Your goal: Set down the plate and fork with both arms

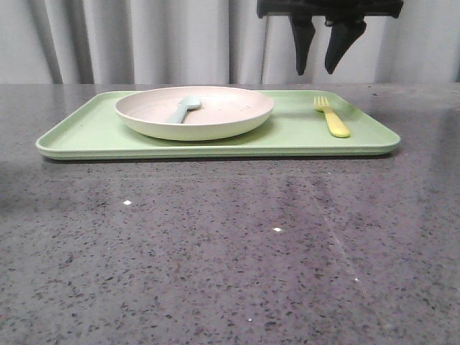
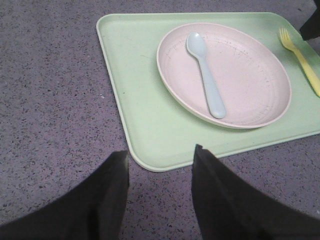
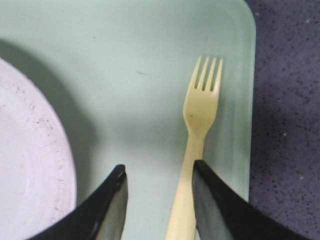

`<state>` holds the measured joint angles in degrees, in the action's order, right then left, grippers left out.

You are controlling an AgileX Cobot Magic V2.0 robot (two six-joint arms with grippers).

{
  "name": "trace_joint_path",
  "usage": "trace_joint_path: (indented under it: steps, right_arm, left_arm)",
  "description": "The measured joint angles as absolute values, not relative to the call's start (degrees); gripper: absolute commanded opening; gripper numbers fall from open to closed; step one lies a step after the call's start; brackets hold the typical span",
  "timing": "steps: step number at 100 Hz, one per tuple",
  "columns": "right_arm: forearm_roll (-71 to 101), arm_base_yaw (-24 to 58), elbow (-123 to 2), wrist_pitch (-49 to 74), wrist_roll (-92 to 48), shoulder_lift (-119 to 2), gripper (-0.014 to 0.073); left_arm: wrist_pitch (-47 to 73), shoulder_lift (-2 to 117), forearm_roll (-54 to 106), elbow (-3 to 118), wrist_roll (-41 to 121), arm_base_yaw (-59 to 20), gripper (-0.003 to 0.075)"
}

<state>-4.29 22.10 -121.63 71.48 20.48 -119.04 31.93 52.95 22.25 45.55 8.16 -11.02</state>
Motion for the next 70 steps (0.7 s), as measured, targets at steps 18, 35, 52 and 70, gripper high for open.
trace_joint_path:
  steps: [18, 35, 52, 70]
  right_arm:
    - [-4.4, 23.3, -117.5, 71.5, 19.4, -113.5, 0.0328]
    - [-4.4, 23.6, -108.6, 71.2, 19.0, -105.0, 0.0328]
    - [-4.4, 23.6, -98.8, 67.7, 19.0, -94.8, 0.0328]
    - [-4.4, 23.6, -88.1, 62.3, 18.9, -83.8, 0.0328]
  left_arm:
    - [30.7, 52.6, 22.2, 44.7, 7.9, -11.0, 0.0303]
    - [28.9, 50.6, 22.2, 42.5, 7.5, -11.0, 0.0303]
    - [28.0, 46.9, 22.2, 40.3, 7.1, -11.0, 0.0303]
    - [27.7, 42.2, 22.1, 39.1, 7.0, -11.0, 0.0302]
